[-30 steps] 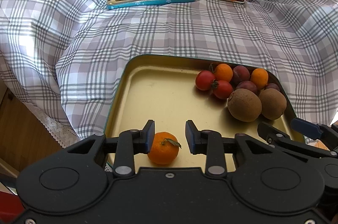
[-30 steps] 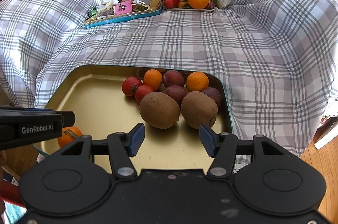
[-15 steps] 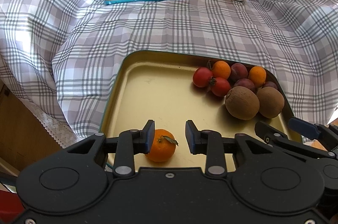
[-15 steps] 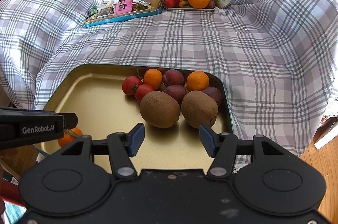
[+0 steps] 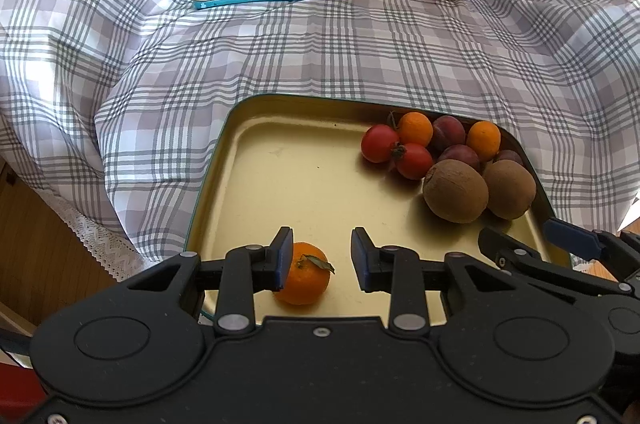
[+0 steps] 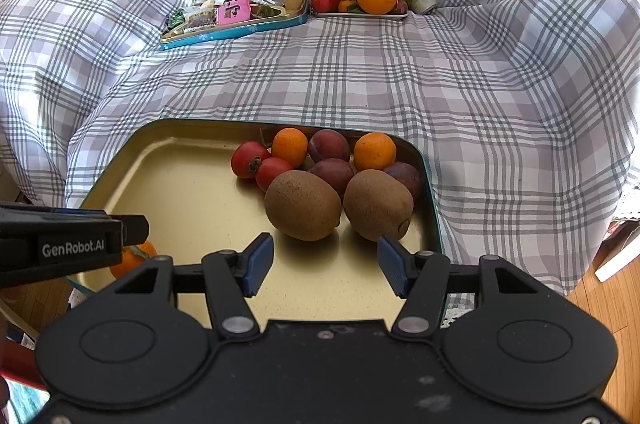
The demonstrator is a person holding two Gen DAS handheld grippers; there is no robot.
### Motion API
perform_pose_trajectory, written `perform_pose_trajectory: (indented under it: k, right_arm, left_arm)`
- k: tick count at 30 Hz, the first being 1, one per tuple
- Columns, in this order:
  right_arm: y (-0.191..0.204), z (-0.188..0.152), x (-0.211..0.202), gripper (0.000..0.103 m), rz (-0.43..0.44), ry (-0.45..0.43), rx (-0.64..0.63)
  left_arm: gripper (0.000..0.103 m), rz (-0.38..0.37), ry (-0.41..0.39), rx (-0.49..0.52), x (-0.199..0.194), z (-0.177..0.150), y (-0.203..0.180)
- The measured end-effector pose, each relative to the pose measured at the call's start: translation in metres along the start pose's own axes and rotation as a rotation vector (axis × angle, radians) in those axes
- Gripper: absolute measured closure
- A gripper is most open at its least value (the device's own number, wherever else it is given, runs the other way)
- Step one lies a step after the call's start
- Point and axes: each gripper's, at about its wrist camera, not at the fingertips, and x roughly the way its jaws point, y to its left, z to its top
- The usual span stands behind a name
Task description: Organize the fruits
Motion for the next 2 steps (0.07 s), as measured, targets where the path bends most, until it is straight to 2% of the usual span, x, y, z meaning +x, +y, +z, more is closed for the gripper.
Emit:
perform_pose_trajectory:
  k: [2]
  right_arm:
    - [0.0004, -0.0013, 0.0003, 0.042, -0.001, 0.001, 0.0]
  left_arm:
    - [0.061, -0.001, 0.006, 0.001, 0.0009, 0.0, -0.0004]
